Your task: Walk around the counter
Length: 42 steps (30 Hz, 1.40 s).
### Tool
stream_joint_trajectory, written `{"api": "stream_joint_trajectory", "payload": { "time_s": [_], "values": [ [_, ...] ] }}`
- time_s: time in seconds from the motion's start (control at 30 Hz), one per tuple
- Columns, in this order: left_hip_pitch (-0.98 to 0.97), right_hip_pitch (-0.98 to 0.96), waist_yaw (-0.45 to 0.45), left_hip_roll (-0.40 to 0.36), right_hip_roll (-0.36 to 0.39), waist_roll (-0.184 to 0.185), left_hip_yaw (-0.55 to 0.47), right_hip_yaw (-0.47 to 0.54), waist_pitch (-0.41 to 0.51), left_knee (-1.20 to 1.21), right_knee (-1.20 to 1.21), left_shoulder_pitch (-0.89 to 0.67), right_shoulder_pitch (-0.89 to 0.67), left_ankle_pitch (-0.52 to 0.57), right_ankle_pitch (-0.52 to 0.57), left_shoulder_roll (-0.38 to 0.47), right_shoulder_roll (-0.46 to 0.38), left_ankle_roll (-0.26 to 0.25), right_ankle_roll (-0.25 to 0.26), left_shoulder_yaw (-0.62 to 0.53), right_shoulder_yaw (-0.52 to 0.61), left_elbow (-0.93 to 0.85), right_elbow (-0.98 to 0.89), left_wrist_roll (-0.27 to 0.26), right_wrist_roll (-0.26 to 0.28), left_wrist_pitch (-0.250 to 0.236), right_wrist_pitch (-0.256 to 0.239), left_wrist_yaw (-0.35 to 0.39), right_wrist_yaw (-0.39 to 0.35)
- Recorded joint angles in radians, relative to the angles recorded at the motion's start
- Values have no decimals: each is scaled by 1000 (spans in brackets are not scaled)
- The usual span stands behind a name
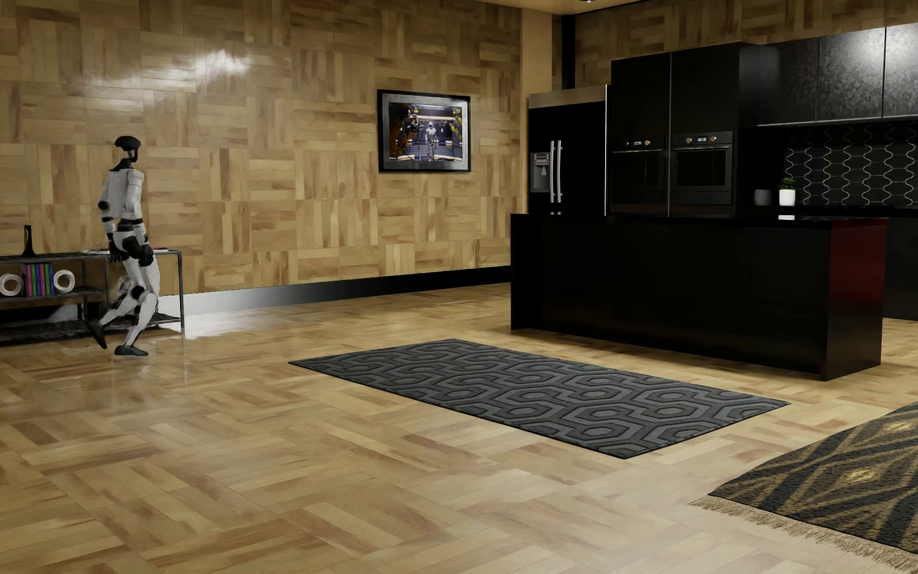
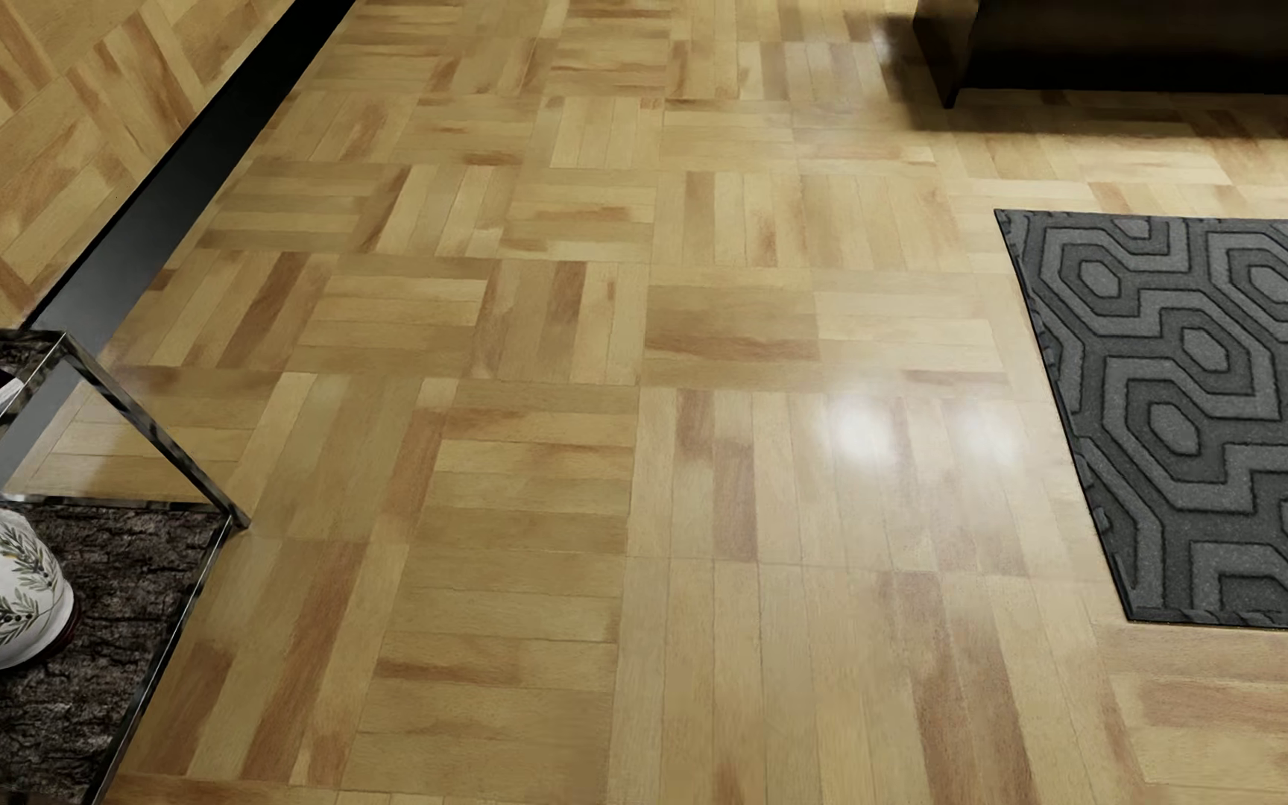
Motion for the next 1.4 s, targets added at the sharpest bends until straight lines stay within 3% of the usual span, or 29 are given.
{"api": "stream_joint_trajectory", "payload": {
  "time_s": [0.07,0.1,0.17,0.2,0.23,0.3,0.37,0.4,0.47,0.53,0.6,0.67,0.7,0.73,0.77,0.8,0.83,0.87,0.9,0.93,1.0,1.1,1.13,1.17,1.23,1.27,1.33,1.37,1.4],
  "values": [
    [-131,183,98,-11,-10,-21,0,0,1,-333,-126,33,-8,113,-3,9,-12,0,0,9,-28,-5,-78,0,0,0,0,0,0],
    [-174,262,145,-4,-15,-29,0,0,-4,-518,-174,45,-22,111,-22,12,-23,0,0,13,-23,-12,-112,0,0,0,0,0,0],
    [-247,385,199,11,-23,-32,0,0,-19,-748,-214,58,-57,-177,-71,16,-42,0,0,19,-33,-23,-161,0,0,0,0,0,0],
    [-266,426,224,26,-33,-39,0,0,-21,-752,-209,62,-76,-275,-82,18,-47,0,0,21,-35,-25,-167,0,0,0,0,0,0],
    [-286,453,249,34,-41,-43,0,0,-21,-729,-188,65,-86,-198,-68,17,-44,0,0,26,-47,-20,-161,0,0,0,0,0,0],
    [-344,457,276,0,-90,-70,0,0,-33,-610,-57,67,-66,127,100,9,-25,0,0,20,-79,5,-119,0,0,0,0,0,0],
    [-284,336,207,-79,-126,-91,0,0,-53,-516,266,53,-31,156,369,2,-12,0,0,-4,-57,41,-52,0,0,0,0,0,0],
    [-222,225,170,-119,-147,-95,0,0,-59,-516,459,42,-11,110,368,-8,-12,0,0,22,-45,49,-44,0,0,0,0,0,0],
    [-7,39,74,-140,-136,-70,0,0,-45,-600,637,10,19,-39,149,-9,-11,0,0,62,-31,38,-27,0,0,0,0,0,0],
    [194,-123,-52,-113,-112,-19,0,0,-42,-700,521,-25,47,-190,72,14,-15,0,0,67,-31,-29,-9,0,0,0,0,0,0],
    [387,-223,-144,-72,-116,8,0,0,-31,-793,234,-57,70,-349,99,46,-26,0,0,85,-40,-136,-8,0,0,0,0,0,0],
    [515,-295,-191,-56,-139,7,0,0,-50,-831,-104,-105,86,-480,171,66,-22,0,0,131,-52,-191,-1,0,0,0,0,0,0],
    [558,-323,-206,-47,-152,5,0,0,-65,-831,-319,-127,90,-505,297,73,-22,0,0,141,-45,-210,10,0,0,0,0,0,0],
    [603,-344,-228,-27,-169,7,0,0,-71,-822,-386,-142,96,-496,354,72,-22,0,0,153,-44,-212,23,0,0,0,0,0,0],
    [645,-368,-253,10,-171,14,0,0,-68,-794,-157,-140,101,-448,194,66,-19,0,0,183,-43,-220,37,0,0,0,0,0,0],
    [665,-393,-266,46,-160,23,0,0,-78,-734,-47,-120,106,-353,160,55,-13,0,0,203,-35,-218,62,0,0,0,0,0,0],
    [647,-409,-266,79,-132,41,0,0,-94,-622,60,-96,110,-191,197,32,-8,0,0,203,-28,-178,98,0,0,0,0,0,0],
    [596,-388,-249,101,-88,59,0,0,-93,-449,142,-76,106,-5,182,8,-6,0,0,207,-25,-121,131,0,0,0,0,0,0],
    [502,-325,-228,111,-37,66,0,0,-78,-223,167,-56,100,105,131,1,0,0,0,205,-41,-85,131,0,0,0,0,0,0],
    [390,-238,-196,112,16,70,0,0,-60,-11,142,-47,99,92,90,-3,3,0,0,171,-57,-56,105,0,0,0,0,0,0],
    [178,-40,-80,43,29,30,0,0,-42,137,41,-21,78,-31,66,-24,1,0,0,146,-57,-21,38,0,0,0,0,0,0],
    [-67,235,73,-15,12,-17,0,0,-41,-291,-135,48,51,102,47,-26,-18,0,0,92,-88,17,-106,0,0,0,0,0,0],
    [-104,322,121,-13,-4,-28,0,0,-39,-494,-173,71,36,95,23,-23,-23,0,0,87,-99,21,-143,0,0,0,0,0,0],
    [-153,375,149,5,-1,-20,0,0,-49,-662,-192,82,9,-29,-7,-23,-33,0,0,83,-113,21,-171,0,0,0,0,0,0],
    [-221,453,203,49,-20,-16,0,0,-61,-779,-172,100,-37,-406,-40,-16,-45,0,0,62,-147,19,-194,0,0,0,0,0,0],
    [-244,493,230,59,-44,-24,0,0,-57,-771,-148,111,-47,-375,-8,-10,-42,0,0,53,-166,16,-185,0,0,0,0,0,0],
    [-296,507,239,9,-117,-66,0,0,-73,-654,-1,125,-25,6,218,-9,-26,0,0,47,-193,35,-143,0,0,0,0,0,0],
    [-295,445,218,-37,-148,-98,0,0,-82,-577,160,121,-8,114,377,-7,-18,0,0,54,-173,57,-99,0,0,0,0,0,0],
    [-263,341,188,-79,-161,-119,0,0,-85,-527,363,106,9,118,452,-2,-18,0,0,74,-138,76,-59,0,0,0,0,0,0]
  ]
}}
